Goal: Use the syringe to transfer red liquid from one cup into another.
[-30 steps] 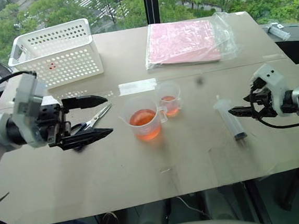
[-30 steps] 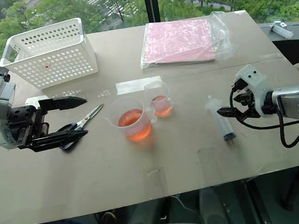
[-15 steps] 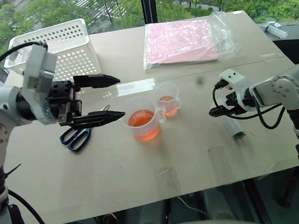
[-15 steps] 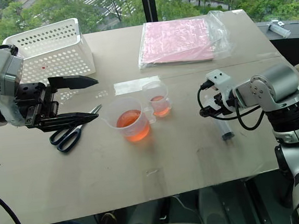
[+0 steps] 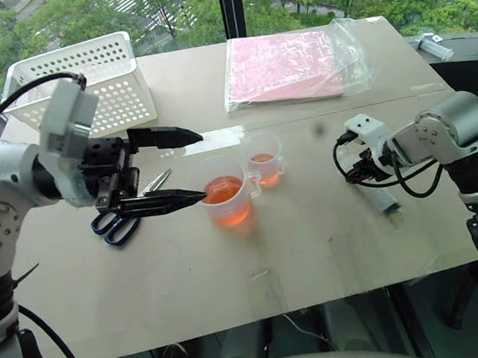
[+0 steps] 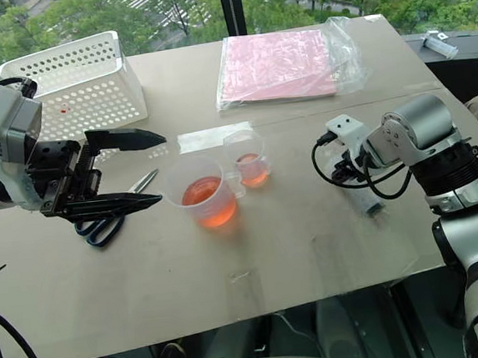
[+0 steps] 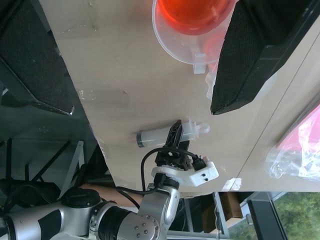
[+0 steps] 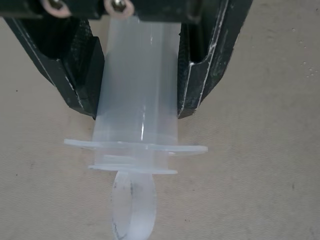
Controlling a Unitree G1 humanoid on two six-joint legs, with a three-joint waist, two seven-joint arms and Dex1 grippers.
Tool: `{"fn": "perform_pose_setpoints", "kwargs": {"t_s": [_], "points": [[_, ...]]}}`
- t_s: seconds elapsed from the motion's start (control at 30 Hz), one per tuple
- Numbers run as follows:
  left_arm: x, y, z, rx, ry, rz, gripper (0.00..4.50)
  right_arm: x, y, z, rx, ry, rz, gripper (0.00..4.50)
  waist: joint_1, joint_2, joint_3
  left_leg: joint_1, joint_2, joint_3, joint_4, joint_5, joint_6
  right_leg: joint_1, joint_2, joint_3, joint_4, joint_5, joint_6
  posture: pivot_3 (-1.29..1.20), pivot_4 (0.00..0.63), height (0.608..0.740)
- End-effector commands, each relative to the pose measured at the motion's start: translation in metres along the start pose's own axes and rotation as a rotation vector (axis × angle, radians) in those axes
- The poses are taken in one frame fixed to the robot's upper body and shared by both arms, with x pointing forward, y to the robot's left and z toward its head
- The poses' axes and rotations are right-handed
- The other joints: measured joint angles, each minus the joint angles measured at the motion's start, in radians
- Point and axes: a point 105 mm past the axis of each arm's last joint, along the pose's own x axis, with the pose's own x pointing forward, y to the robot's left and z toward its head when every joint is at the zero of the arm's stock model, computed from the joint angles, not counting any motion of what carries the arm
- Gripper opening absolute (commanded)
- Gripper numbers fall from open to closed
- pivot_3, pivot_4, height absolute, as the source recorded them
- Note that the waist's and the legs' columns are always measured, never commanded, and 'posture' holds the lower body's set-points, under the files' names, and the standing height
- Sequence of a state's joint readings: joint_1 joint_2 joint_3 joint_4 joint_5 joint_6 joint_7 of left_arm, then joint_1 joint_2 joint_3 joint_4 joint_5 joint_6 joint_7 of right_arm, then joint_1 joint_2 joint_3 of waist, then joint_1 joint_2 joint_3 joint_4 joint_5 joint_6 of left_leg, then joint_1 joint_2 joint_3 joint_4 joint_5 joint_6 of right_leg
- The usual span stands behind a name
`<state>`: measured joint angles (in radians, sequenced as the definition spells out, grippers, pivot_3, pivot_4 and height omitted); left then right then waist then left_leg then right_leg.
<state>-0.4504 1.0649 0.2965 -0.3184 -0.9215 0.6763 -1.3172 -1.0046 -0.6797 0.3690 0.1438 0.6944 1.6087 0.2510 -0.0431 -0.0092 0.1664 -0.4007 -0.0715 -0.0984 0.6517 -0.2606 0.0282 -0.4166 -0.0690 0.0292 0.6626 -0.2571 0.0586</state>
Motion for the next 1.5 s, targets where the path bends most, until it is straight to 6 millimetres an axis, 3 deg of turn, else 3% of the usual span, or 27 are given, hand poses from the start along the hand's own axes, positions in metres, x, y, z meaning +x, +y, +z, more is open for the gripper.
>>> {"fn": "perform_pose_setpoints", "kwargs": {"t_s": [0.03, 0.13, 0.2, 0.3, 0.47, 0.53, 0.67, 0.87, 1.0, 1.3, 1.5], "points": [[0.0, 0.0, 0.001, 0.026, 0.0, -0.009, 4.5, 0.001, 0.005, 0.004, 0.007, -0.004, 0.018, 1.51, 0.0, 0.0, 0.0, 0.0, 0.0, 0.0, 0.0, 0.0, 0.0, 0.0, 0.0, 0.0, 0.0, 0.0, 0.0, 0.0, 0.15, 0.74], [-0.002, 0.003, 0.0, 0.017, -0.006, 0.001, 4.5, -0.012, 0.008, 0.028, 0.065, -0.115, 0.051, 1.51, -0.002, -0.001, -0.001, 0.001, 0.0, 0.0, 0.0, 0.0, 0.0, 0.001, 0.0, 0.0, 0.0, 0.0, 0.0, 0.0, 0.15, 0.74], [-0.005, 0.009, 0.001, 0.006, -0.033, 0.036, 4.5, -0.034, 0.013, 0.059, 0.082, -0.281, 0.09, 1.51, -0.006, 0.0, 0.0, 0.001, 0.0, 0.001, 0.001, 0.0, 0.0, 0.0, 0.001, 0.002, 0.001, 0.0, 0.0, 0.0, 0.15, 0.74], [-0.012, 0.021, 0.01, 0.0, -0.102, 0.108, 4.5, -0.076, 0.023, 0.092, -0.075, -0.555, 0.123, 1.51, -0.001, 0.001, 0.0, 0.0, 0.001, 0.002, 0.001, 0.0, 0.0, -0.003, 0.001, 0.003, 0.004, 0.0, 0.0, 0.0, 0.15, 0.74], [-0.028, 0.041, 0.045, 0.003, -0.266, 0.191, 4.5, -0.138, 0.059, 0.119, -0.136, -0.898, 0.361, 1.51, 0.002, -0.002, -0.001, -0.004, 0.0, -0.002, 0.002, 0.0, 0.0, -0.003, 0.001, -0.002, 0.002, 0.0, 0.0, 0.0, 0.15, 0.74], [-0.033, 0.05, 0.053, 0.039, -0.276, 0.219, 4.5, -0.157, 0.082, 0.126, -0.165, -1.063, 0.466, 1.51, -0.003, -0.002, -0.001, -0.004, 0.0, -0.001, 0.002, 0.0, 0.0, -0.003, 0.0, -0.002, 0.002, 0.0, 0.0, 0.0, 0.15, 0.74], [-0.043, 0.066, 0.06, 0.076, -0.219, 0.265, 4.5, -0.174, 0.109, 0.134, -0.126, -1.299, 0.587, 1.51, -0.013, -0.001, 0.0, -0.003, 0.0, -0.001, 0.002, 0.001, -0.001, -0.005, 0.0, -0.001, 0.006, 0.0, 0.0, 0.0, 0.15, 0.74], [-0.056, 0.081, 0.094, 0.095, -0.354, 0.261, 4.5, -0.162, 0.156, 0.129, -0.3, -1.449, 0.722, 1.51, -0.02, -0.002, -0.001, -0.003, -0.004, -0.001, 0.006, 0.002, -0.002, -0.008, 0.002, -0.002, 0.015, 0.0, 0.001, 0.0, 0.15, 0.74], [-0.055, 0.078, 0.096, 0.071, -0.354, 0.213, 4.5, -0.146, 0.183, 0.125, -0.326, -1.462, 0.821, 1.51, -0.034, -0.002, -0.001, -0.002, -0.004, 0.0, 0.007, 0.002, -0.002, -0.008, 0.002, -0.001, 0.017, 0.0, 0.001, 0.0, 0.15, 0.74], [-0.055, 0.07, 0.075, 0.033, -0.259, 0.189, 4.5, -0.112, 0.21, 0.117, -0.41, -1.414, 0.823, 1.51, -0.048, -0.002, -0.001, -0.001, -0.004, -0.001, 0.008, 0.003, -0.004, -0.008, 0.002, -0.001, 0.018, 0.0, 0.0, 0.0, 0.15, 0.74], [-0.05, 0.071, 0.042, 0.01, -0.125, 0.205, 4.5, -0.08, 0.212, 0.107, -0.453, -1.355, 0.79, 1.51, -0.047, -0.002, -0.001, -0.001, -0.004, -0.001, 0.008, 0.003, -0.004, -0.008, 0.0, -0.001, 0.018, 0.0, 0.0, 0.0, 0.15, 0.74]]}}
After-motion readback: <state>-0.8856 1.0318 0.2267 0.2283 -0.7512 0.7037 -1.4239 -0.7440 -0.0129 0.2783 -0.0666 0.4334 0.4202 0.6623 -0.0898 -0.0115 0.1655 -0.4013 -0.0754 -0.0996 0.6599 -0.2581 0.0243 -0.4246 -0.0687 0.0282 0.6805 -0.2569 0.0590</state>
